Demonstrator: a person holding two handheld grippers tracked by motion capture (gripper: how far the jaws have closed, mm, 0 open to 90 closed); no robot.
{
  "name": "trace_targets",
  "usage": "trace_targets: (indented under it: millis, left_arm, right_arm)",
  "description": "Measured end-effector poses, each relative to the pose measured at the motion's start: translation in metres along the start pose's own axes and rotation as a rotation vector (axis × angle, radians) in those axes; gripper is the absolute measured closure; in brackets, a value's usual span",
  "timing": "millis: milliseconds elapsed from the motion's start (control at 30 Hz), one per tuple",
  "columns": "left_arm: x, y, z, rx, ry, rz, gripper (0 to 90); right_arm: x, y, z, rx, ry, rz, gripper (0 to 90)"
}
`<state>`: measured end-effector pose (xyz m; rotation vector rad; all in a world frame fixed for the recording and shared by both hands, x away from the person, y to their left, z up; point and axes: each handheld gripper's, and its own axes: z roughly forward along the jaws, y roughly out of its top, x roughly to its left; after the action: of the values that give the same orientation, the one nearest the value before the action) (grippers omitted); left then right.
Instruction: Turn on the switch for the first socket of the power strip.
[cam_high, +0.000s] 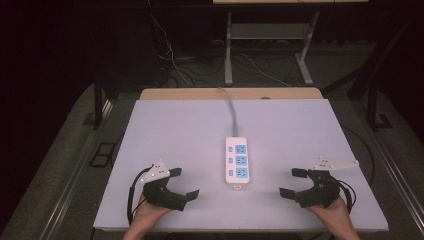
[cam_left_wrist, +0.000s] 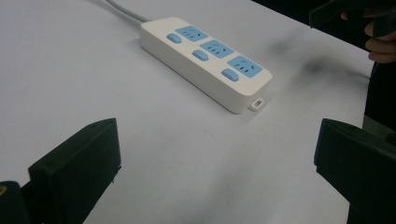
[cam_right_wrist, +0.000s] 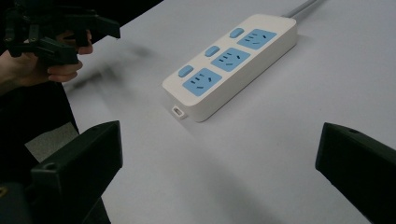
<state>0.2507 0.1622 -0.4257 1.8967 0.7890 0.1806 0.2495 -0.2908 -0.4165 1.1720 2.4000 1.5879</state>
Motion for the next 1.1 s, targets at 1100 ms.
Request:
trace_targets:
  millis: [1100]
  left_arm:
    - [0.0030,-0.0012,-0.0010,0.020,0.010,-0.016,0.0]
  right_arm:
    - [0.0011,0.0021,-0.0049,0.046,-0.044,-0.006,0.3]
